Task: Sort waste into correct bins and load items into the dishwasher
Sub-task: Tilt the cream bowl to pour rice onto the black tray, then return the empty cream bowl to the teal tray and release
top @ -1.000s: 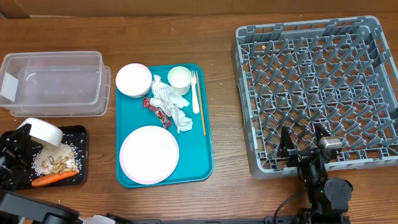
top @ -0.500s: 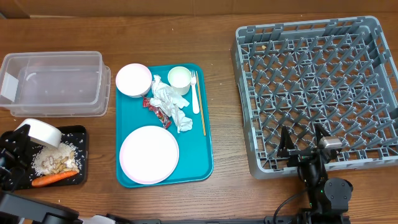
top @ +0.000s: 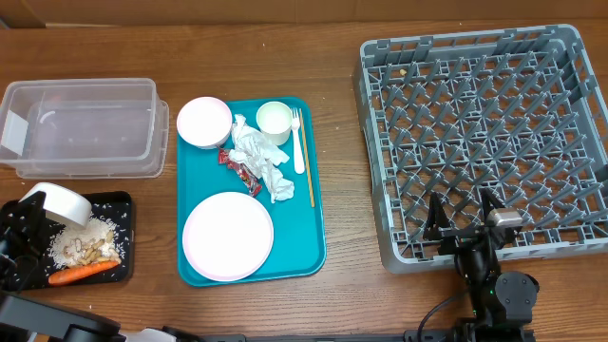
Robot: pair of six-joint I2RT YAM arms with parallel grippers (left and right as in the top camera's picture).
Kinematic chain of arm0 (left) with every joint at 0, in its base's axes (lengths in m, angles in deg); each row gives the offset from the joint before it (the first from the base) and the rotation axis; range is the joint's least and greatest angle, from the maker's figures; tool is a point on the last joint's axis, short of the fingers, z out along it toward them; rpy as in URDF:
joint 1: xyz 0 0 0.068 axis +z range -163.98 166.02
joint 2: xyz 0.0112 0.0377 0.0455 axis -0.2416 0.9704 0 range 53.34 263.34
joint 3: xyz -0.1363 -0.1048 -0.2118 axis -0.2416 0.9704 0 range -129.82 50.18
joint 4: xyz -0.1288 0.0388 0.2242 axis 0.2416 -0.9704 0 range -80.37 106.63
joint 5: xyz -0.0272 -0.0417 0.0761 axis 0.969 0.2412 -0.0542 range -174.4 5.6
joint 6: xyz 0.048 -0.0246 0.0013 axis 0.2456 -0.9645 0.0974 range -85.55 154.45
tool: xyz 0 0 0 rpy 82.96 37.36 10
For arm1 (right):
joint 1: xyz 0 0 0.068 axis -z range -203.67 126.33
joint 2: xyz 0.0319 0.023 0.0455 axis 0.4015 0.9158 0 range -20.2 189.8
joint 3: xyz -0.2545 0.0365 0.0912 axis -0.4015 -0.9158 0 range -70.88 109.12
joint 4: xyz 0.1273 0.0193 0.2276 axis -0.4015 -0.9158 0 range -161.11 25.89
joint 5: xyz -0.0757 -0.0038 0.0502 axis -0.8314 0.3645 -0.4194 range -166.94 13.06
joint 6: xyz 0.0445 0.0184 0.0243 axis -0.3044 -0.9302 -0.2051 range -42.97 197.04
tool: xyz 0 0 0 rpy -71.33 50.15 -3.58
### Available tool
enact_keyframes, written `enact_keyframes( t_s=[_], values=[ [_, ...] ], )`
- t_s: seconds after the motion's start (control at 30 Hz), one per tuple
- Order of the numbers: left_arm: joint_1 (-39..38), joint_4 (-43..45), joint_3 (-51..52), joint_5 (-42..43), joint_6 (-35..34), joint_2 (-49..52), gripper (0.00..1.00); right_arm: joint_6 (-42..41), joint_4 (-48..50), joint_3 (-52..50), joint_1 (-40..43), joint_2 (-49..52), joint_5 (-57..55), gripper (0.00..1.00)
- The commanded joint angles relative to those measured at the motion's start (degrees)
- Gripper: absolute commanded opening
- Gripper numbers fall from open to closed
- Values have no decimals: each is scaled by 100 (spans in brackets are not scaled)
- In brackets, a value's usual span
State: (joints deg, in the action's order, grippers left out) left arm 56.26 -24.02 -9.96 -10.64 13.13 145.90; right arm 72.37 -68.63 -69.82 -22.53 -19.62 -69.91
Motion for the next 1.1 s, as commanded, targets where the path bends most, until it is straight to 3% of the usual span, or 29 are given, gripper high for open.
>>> enact_keyframes(
  t_s=[0.0, 0.13, 0.23, 0.43, 0.57, 0.77, 0.9, 1.07],
  values=[
    [-72, 26, -46, 286, 164, 22, 4, 0, 28, -61, 26, -42, -57, 100],
    [-155, 24, -111, 323, 411, -195, 4, 0, 28, -61, 26, -42, -57, 100],
    [-319, -407, -352, -820, 498, -796, 4, 0, 28, -61, 26, -42, -57, 100],
    [-1019, -1073, -1012, -1735, 503, -2100, 4, 0, 28, -61, 26, -42, -57, 100],
    [-2076, -1202, -1335, -2402, 505, -2791, 4, 0, 28, -61, 26, -42, -57, 100],
    [-4472, -1180, -1335, -4745, 437, -3191, 4, 0, 28, -61, 26, -42, -57, 100],
    [-6461, -1158, -1329, -6688, 101, -2708, 4, 0, 28, -61, 26, -42, -57, 100],
    [-8085, -1012, -1331, -8166, -127, -1635, 4, 0, 28, -61, 26, -42, -57, 100]
  ],
)
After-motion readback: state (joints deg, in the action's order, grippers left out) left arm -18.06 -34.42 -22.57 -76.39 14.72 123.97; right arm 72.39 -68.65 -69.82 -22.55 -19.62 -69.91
